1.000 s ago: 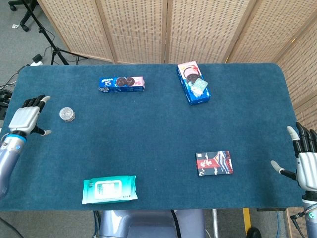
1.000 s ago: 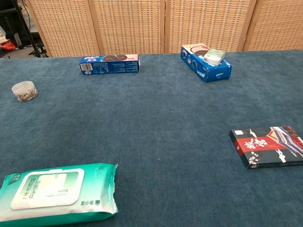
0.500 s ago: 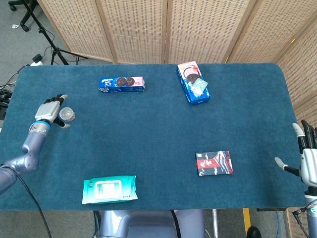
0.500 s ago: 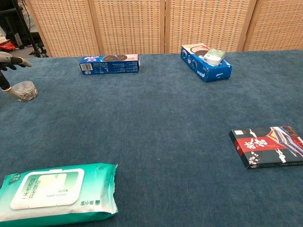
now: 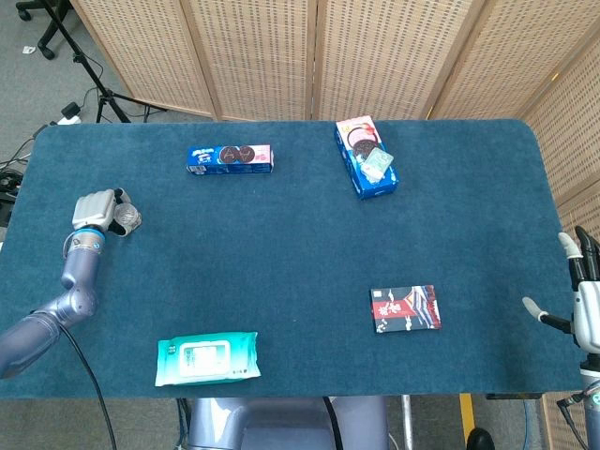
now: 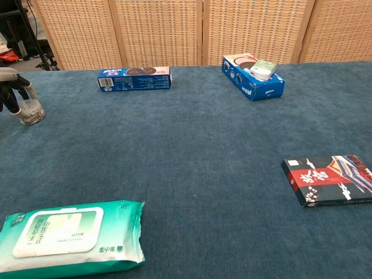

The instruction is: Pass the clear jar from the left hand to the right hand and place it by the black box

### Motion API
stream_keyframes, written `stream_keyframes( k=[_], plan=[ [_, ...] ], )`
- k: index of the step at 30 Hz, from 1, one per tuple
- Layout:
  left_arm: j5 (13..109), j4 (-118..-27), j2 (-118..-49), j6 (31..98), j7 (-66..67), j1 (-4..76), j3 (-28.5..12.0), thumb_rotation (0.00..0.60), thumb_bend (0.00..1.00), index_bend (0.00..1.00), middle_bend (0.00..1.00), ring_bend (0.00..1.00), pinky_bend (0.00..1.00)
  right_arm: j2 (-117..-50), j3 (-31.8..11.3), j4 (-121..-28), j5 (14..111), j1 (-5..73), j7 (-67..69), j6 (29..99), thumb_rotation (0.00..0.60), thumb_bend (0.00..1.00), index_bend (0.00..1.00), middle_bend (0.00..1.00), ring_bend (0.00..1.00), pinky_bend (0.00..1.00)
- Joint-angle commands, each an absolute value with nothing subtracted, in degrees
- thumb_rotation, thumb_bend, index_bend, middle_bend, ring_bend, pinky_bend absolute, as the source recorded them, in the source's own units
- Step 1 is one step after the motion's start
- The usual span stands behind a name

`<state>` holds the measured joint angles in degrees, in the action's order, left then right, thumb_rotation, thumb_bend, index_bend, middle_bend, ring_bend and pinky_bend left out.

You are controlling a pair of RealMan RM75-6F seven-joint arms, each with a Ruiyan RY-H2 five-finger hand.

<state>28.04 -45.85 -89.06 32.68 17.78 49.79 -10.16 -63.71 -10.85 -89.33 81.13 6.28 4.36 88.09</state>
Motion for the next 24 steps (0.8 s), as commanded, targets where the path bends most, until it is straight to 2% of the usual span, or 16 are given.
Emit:
stream_keyframes(
  k=[1,7,14,19,24],
  plan=[
    [27.6,-47.1,-88.9,33.8,18.2,49.7,-10.5,0.6,0.37,0.51,0.45,0.46,0.61,-63.6,-10.9,-89.3,81.2,6.2,4.6,88.1,0.6,0.0,0.0,0.0,0.0,0.0],
    [31.9,-54.9,-85.4,37.9,16.0,48.4,-12.0,0.6,0.38,0.54,0.47,0.48,0.62,-63.3,-11.0,-89.5,81.2,6.0,5.3,88.6,0.6,0.0,0.0,0.0,0.0,0.0],
    [50.4,-77.5,-76.8,49.0,9.9,44.0,-12.3,0.6,0.37,0.54,0.47,0.48,0.62,-62.8,-11.1,-89.7,81.4,5.7,6.4,88.9,0.6,0.0,0.0,0.0,0.0,0.0],
    [65.2,-88.6,-74.2,54.6,7.2,42.1,-10.0,0.6,0.35,0.54,0.47,0.48,0.62,-62.4,-11.0,-89.7,81.7,5.5,7.3,89.3,0.6,0.0,0.0,0.0,0.0,0.0],
    [79.9,-94.1,-73.2,53.8,4.4,42.9,-5.1,0.6,0.34,0.55,0.48,0.48,0.62,-62.2,-11.1,-89.6,81.8,5.4,8.2,89.4,0.6,0.0,0.0,0.0,0.0,0.0]
  ],
)
